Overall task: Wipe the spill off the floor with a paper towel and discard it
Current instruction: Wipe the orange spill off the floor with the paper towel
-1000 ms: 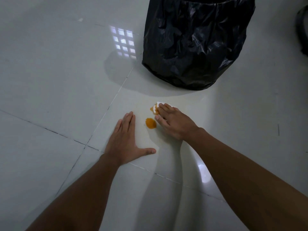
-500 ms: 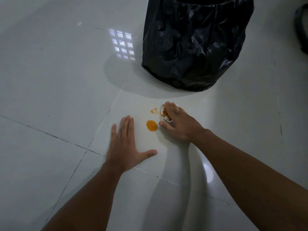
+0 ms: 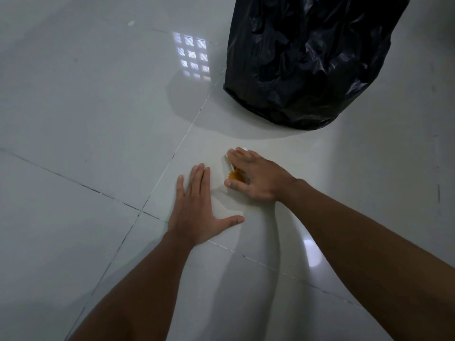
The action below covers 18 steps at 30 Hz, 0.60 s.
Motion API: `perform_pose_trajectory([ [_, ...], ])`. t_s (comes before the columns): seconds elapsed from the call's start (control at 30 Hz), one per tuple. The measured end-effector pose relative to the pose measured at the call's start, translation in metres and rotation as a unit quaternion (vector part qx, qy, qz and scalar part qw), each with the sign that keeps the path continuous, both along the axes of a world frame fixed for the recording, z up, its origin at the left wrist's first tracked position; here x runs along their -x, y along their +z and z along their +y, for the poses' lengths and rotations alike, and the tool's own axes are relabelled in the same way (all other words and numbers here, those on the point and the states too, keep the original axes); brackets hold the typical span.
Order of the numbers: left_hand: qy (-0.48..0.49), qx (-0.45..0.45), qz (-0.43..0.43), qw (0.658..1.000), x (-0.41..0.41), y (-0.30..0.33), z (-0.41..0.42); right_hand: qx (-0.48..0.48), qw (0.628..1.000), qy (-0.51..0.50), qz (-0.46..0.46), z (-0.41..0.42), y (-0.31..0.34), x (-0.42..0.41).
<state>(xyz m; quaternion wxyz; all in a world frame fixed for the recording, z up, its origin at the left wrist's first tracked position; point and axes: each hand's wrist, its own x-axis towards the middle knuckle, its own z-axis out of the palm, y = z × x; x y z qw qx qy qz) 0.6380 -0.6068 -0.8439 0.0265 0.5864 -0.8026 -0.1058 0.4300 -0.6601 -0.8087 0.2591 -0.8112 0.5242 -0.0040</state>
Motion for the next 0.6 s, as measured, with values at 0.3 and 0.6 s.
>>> perform_pose_trajectory([
  [0.3,-0.004,0.005,0.012,1.000,0.001,-0.001,0.000,0.038,0.998,0.048,-0.010,0.027,-0.007,-0.017],
  [0.6,-0.012,0.013,0.006,1.000,0.001,-0.002,0.000,0.063,0.995,0.082,-0.003,0.058,-0.007,0.000],
])
